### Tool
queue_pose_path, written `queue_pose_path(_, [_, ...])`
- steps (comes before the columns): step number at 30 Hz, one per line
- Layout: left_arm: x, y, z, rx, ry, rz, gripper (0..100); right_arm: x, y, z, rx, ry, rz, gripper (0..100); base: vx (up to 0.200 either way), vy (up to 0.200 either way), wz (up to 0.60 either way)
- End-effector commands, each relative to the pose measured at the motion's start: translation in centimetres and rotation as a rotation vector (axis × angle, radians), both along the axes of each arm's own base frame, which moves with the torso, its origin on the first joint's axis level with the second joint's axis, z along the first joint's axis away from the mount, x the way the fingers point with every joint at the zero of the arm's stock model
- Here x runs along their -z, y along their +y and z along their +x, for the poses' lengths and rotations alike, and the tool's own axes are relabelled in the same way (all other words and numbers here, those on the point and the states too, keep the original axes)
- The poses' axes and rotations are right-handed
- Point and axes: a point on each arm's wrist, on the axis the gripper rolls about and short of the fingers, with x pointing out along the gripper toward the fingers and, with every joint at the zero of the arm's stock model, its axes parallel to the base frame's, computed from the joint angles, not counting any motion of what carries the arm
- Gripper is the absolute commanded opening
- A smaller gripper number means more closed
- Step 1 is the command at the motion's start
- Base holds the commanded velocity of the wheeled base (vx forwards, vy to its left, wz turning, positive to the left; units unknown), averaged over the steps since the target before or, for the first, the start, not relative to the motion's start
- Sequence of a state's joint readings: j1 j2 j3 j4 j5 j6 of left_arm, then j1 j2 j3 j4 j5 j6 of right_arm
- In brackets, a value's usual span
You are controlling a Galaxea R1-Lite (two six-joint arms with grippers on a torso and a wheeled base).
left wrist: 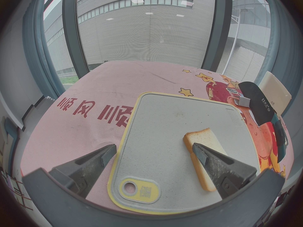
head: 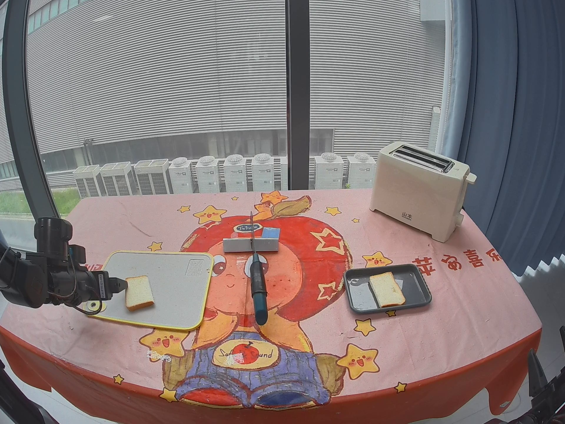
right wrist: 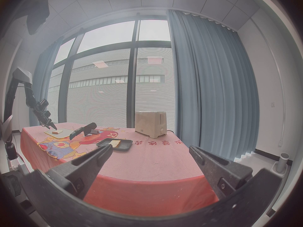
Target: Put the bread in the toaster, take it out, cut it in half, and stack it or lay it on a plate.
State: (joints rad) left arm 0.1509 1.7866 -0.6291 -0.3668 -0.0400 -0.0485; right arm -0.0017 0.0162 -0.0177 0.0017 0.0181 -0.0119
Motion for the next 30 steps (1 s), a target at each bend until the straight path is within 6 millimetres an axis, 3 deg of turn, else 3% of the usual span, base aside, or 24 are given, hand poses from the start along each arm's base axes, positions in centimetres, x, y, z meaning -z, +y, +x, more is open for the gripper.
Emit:
queue_pose_path(1, [-0.13,-0.15,-0.06,0.005,-0.005,0.0,100,0.52,0.0,0.02,0.0,0.003,0.0,100,0.0,0.0,0.0])
queue_pose_path(30, [-0.06,-0.71,-0.21,0.02,0.0,0.002,100,0.52,0.0,0.02,0.0,0.003,0.0,100,0.0,0.0,0.0])
